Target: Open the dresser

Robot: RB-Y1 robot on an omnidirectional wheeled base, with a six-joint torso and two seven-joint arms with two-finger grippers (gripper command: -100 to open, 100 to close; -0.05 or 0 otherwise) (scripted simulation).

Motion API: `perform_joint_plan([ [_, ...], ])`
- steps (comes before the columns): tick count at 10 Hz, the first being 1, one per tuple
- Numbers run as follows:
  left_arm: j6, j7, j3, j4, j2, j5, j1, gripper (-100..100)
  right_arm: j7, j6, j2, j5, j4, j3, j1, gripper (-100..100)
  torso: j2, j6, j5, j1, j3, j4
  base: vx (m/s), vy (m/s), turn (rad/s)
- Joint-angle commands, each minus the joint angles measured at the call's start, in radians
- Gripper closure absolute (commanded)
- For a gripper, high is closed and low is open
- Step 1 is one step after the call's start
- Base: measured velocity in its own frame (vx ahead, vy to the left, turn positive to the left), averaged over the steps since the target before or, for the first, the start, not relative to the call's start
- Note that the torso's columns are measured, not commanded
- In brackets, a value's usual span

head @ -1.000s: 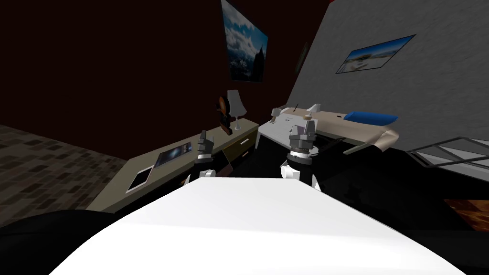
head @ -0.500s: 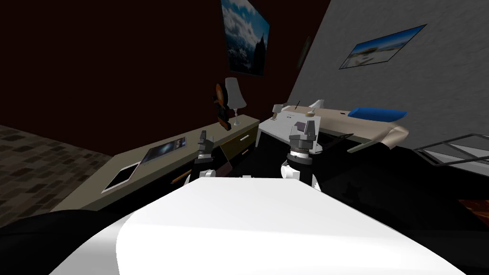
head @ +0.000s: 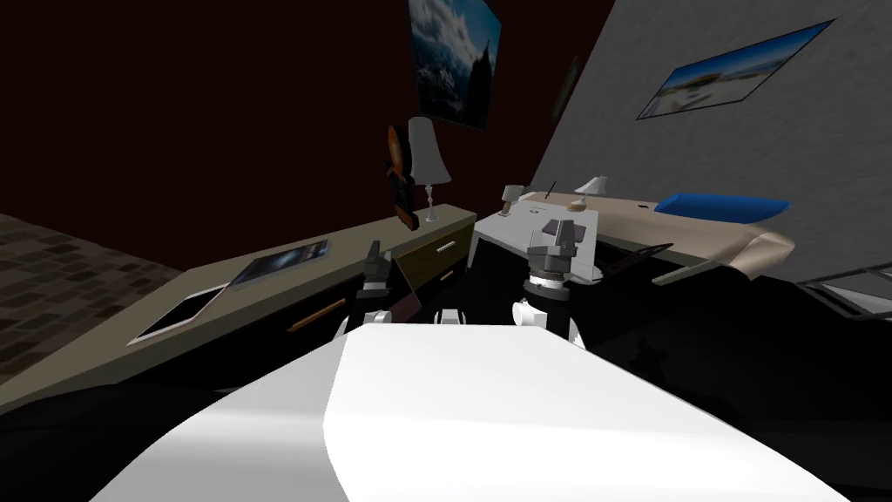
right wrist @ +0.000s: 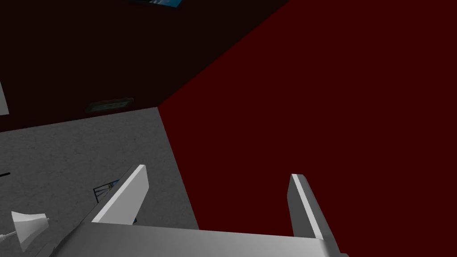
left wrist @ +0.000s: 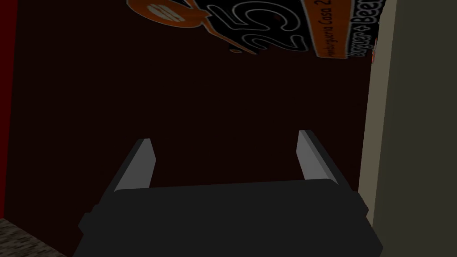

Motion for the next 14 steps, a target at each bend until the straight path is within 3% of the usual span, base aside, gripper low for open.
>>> perform_joint_plan([
  [1, 0.022, 0.006, 0.013, 0.053, 0.036, 0.025, -0.012, -100, 0.000, 0.000, 0.000, 0.000, 0.000, 0.000, 0.000, 0, 0.000, 0.000, 0.000, 0.002, -0.001, 0.001, 0.181, -0.166, 0.169],
  [11, 0.077, 0.022, 0.053, 0.245, 0.031, 0.102, -0.058, -100, 0.000, 0.000, 0.000, 0.000, 0.000, 0.000, 0.000, 0, 0.003, 0.000, 0.001, 0.006, 0.000, 0.002, 0.123, -0.168, 0.147],
  [14, 0.092, 0.026, 0.063, 0.296, 0.047, 0.123, -0.071, -100, 0.000, 0.000, 0.000, 0.000, 0.000, 0.000, 0.000, 0, 0.005, 0.000, 0.001, 0.005, 0.002, 0.002, 0.083, -0.122, 0.120],
])
